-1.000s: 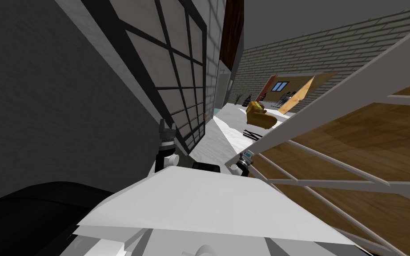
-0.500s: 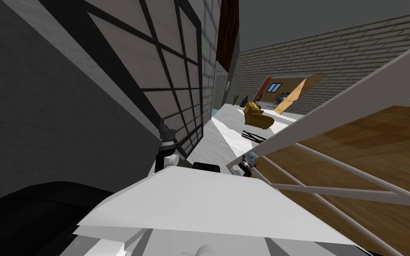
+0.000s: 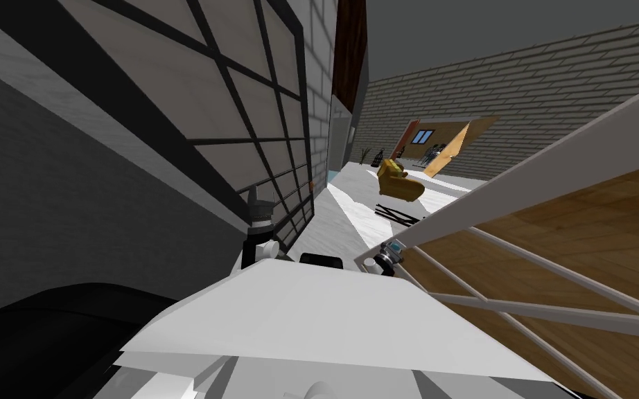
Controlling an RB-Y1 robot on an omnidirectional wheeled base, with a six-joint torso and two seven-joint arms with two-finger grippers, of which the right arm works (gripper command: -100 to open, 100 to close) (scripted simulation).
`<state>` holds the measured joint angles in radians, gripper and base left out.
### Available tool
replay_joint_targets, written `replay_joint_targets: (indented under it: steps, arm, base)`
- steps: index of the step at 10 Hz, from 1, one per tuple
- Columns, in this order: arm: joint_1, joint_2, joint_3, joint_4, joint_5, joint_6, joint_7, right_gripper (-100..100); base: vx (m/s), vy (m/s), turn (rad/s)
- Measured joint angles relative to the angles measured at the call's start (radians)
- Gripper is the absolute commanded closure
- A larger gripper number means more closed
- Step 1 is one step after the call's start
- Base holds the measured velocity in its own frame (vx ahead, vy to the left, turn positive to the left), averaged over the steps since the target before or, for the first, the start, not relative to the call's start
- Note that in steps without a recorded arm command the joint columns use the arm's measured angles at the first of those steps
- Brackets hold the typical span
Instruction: Push the door open
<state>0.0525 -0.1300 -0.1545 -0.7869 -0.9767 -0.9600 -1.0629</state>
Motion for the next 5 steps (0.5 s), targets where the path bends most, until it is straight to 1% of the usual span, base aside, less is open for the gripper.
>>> replay_joint_targets:
  steps: [1,2,4,5]
  arm:
    - [-0.004,-0.002,-0.007,0.011,-0.006,-0.003,0.000,100]
    - [-0.011,-0.010,-0.014,0.034,-0.013,-0.011,-0.010,100]
    - [0.006,-0.007,-0.038,-0.001,-0.032,-0.005,0.013,100]
    - [0.004,-0.013,-0.045,0.014,-0.039,-0.012,0.008,100]
  base:
    - [0.197,-0.075,-0.046]
    - [0.175,-0.065,-0.046]
    - [0.189,-0.098,-0.050]
    - [0.195,-0.099,-0.055]
